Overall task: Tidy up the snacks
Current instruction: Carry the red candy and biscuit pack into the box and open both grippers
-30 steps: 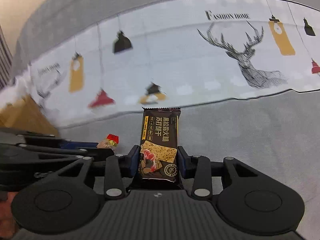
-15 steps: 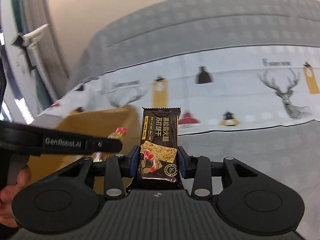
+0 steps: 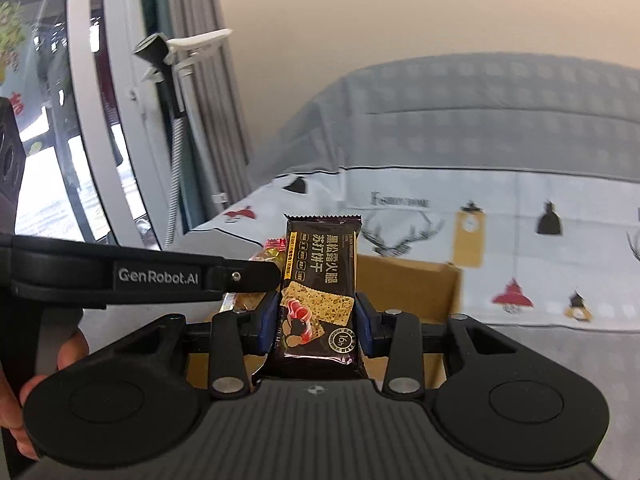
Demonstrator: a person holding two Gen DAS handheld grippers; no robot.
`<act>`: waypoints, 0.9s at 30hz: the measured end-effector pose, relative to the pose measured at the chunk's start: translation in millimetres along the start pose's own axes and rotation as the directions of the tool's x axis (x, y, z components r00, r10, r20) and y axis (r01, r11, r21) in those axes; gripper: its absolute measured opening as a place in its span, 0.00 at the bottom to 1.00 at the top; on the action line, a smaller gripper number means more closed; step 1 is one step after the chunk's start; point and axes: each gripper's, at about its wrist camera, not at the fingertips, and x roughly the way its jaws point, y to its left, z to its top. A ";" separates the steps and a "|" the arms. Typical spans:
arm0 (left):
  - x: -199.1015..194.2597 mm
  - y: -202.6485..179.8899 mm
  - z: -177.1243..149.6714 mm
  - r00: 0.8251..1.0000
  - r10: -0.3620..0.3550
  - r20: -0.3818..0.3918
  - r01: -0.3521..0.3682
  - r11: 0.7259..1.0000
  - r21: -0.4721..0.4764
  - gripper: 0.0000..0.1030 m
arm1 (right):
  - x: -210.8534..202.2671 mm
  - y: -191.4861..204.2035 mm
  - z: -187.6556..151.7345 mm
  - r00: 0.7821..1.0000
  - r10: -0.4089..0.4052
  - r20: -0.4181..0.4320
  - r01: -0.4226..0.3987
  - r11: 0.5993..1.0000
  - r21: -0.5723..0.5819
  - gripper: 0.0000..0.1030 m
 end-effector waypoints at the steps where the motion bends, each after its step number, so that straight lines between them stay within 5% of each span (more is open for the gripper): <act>1: 2.6 7.5 -0.2 1.000 0.008 0.003 -0.008 1.000 -0.003 0.19 | 4.9 6.2 1.2 1.000 -0.001 -0.005 0.001 1.000 -0.012 0.41; 11: 59.5 67.4 -36.6 0.995 0.026 -0.101 -0.034 0.996 -0.079 0.19 | 81.4 17.0 -32.2 0.982 -0.050 -0.183 0.050 0.999 -0.008 0.41; 20: 101.7 99.9 -80.3 0.967 0.070 -0.244 -0.104 0.986 -0.130 0.19 | 129.7 2.7 -79.1 0.922 -0.095 -0.376 0.129 0.989 0.066 0.42; 21: 100.6 102.2 -80.3 0.967 0.076 -0.242 -0.111 0.985 -0.134 0.22 | 128.8 4.2 -78.6 0.924 -0.098 -0.370 0.129 0.990 0.059 0.43; 23: 97.8 104.9 -77.7 0.967 0.072 -0.246 -0.111 0.983 -0.149 0.53 | 127.4 8.3 -75.4 0.926 -0.110 -0.361 0.133 0.990 0.039 0.62; 24: 94.7 104.9 -75.4 0.968 0.060 -0.242 -0.101 0.982 -0.160 0.56 | 126.4 9.6 -74.2 0.926 -0.113 -0.360 0.136 0.990 0.038 0.69; 27: 76.9 92.9 -64.9 0.974 0.087 -0.211 -0.114 0.986 -0.122 0.73 | 120.7 11.4 -68.9 0.927 -0.103 -0.360 0.127 0.991 0.043 0.69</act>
